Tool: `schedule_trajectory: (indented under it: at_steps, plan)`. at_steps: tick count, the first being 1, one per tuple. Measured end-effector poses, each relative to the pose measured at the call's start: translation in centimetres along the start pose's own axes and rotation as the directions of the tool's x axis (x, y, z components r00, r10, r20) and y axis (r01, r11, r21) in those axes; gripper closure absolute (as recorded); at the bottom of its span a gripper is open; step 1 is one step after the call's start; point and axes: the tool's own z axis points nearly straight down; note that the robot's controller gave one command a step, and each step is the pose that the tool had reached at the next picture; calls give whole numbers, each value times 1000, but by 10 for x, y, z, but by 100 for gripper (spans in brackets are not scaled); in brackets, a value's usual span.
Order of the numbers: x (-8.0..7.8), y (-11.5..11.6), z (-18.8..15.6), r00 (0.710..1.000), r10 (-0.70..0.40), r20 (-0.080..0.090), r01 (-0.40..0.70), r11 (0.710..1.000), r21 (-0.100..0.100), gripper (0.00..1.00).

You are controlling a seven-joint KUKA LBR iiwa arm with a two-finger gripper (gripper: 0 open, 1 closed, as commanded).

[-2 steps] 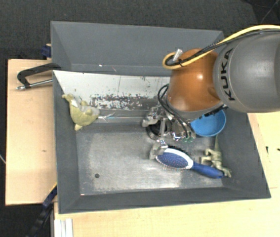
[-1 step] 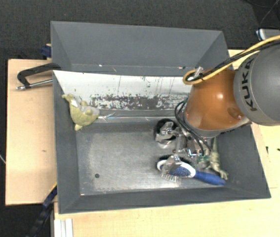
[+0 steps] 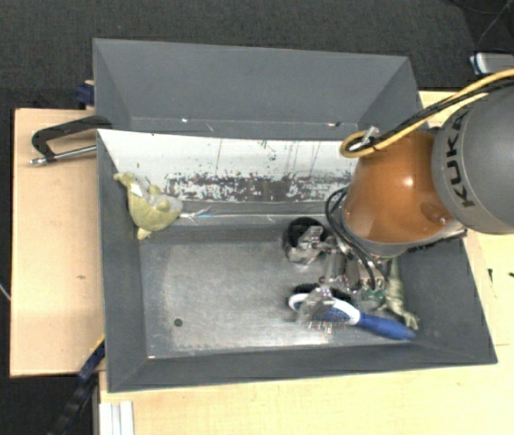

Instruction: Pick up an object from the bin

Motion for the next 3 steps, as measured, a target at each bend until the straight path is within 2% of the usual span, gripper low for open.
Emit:
schedule_trajectory:
  at_steps: [1, 2, 3]
  plan:
    - [3, -6, 4, 1000, -23, 0, 23, 1000, 2, 0]
    - [4, -14, 5, 1000, -15, -4, 15, 1000, 9, 100]
    - [2, -11, -49, 1000, -16, -7, 16, 1000, 18, 100]
